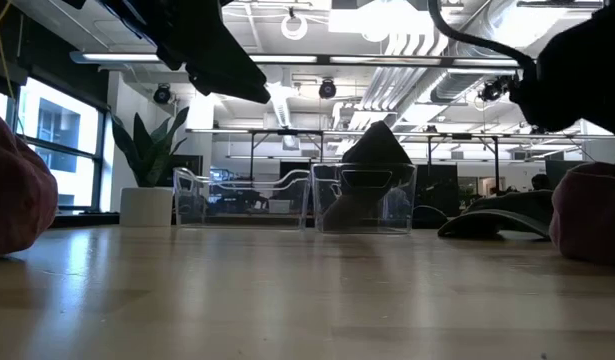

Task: Pick & Place hat
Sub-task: Put the right red cap into the left transparent bin

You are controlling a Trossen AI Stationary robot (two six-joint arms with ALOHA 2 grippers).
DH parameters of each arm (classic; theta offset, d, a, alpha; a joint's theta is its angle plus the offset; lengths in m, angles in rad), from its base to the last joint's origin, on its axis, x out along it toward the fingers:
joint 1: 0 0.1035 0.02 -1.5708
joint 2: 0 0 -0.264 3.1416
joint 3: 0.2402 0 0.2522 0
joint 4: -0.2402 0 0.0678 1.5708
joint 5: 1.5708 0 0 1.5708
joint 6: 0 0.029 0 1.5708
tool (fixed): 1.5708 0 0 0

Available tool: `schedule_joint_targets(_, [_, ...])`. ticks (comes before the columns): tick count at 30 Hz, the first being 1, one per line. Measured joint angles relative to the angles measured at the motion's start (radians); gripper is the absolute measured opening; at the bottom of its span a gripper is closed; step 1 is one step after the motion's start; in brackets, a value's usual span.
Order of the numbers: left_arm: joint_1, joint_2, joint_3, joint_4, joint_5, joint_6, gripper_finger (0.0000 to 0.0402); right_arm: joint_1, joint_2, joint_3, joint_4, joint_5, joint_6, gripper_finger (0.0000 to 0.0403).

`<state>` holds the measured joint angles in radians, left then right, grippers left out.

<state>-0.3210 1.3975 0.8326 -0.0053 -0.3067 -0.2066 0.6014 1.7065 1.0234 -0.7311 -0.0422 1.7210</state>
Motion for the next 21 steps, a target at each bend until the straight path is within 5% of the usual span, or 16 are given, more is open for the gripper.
schedule_joint_targets(6, [0.000,0.000,0.000,0.002,-0.003,-0.001,0.0188,0.013,0.000,-0.039,0.021,-0.044,0.023,0.0169])
schedule_joint_targets(14, [0.000,0.000,0.000,-0.026,0.004,-0.132,0.0188,0.046,0.000,-0.031,0.014,-0.077,0.022,0.0048])
schedule_joint_targets(17, [0.000,0.000,0.000,-0.042,0.001,-0.135,0.0188,0.051,0.000,-0.006,0.052,-0.022,-0.060,0.0012])
schedule_joint_targets(21, [0.000,-0.051,-0.001,-0.081,0.001,-0.125,0.0188,0.027,0.000,0.046,0.205,0.146,-0.242,0.0030])
